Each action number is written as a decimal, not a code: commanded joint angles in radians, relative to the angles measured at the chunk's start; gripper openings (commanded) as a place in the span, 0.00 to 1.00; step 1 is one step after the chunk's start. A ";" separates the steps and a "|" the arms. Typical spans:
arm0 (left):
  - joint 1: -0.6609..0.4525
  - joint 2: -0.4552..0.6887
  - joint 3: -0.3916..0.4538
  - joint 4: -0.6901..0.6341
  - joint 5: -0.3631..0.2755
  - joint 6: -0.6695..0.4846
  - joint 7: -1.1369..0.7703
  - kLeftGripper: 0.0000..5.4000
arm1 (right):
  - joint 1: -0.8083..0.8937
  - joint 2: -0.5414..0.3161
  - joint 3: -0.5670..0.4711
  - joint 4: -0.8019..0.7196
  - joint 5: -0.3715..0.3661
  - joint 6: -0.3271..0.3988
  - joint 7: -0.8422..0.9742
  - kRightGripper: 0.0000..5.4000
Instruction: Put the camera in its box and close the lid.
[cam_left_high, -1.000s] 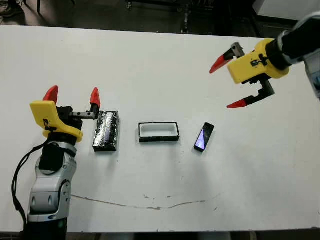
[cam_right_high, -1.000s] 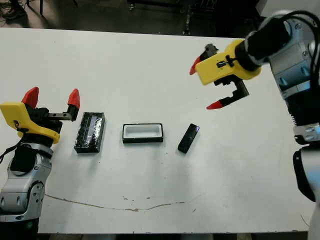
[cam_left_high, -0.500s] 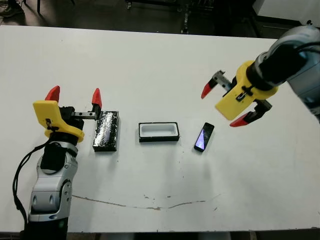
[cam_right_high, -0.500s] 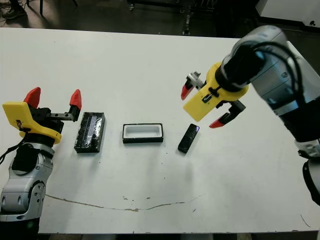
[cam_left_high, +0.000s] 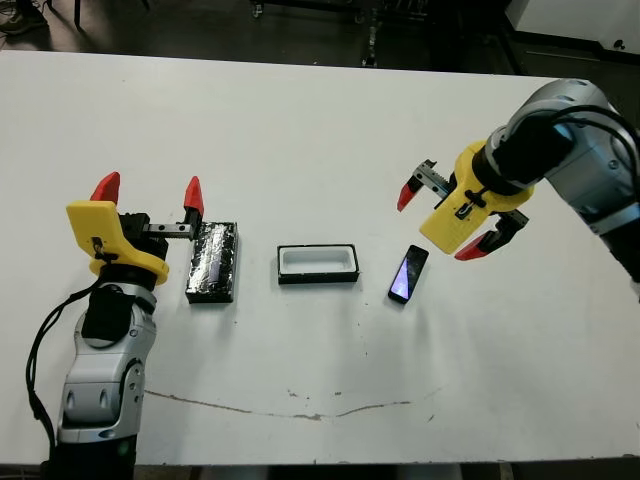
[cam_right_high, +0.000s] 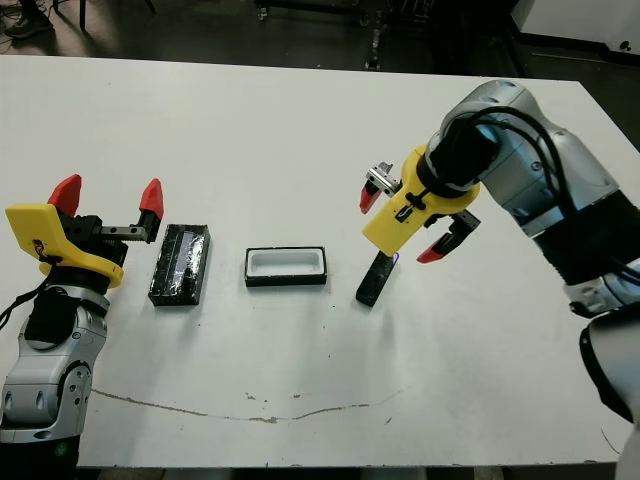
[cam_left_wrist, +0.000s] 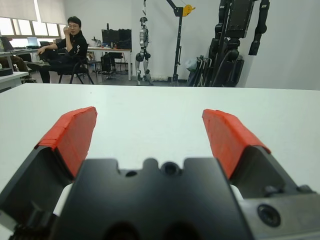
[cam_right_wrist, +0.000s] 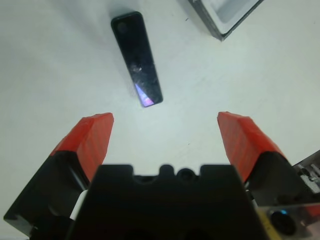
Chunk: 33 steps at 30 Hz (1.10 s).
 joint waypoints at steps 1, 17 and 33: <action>0.005 -0.005 0.000 0.004 -0.004 0.000 -0.001 1.00 | 0.021 0.008 -0.011 0.031 -0.013 -0.015 -0.024 1.00; 0.007 -0.013 -0.004 -0.003 0.007 0.007 0.008 1.00 | 0.028 0.052 -0.006 0.113 -0.053 -0.042 -0.059 1.00; 0.011 -0.019 -0.005 -0.003 0.004 0.006 0.008 1.00 | 0.051 0.097 0.011 0.175 -0.060 -0.114 -0.071 1.00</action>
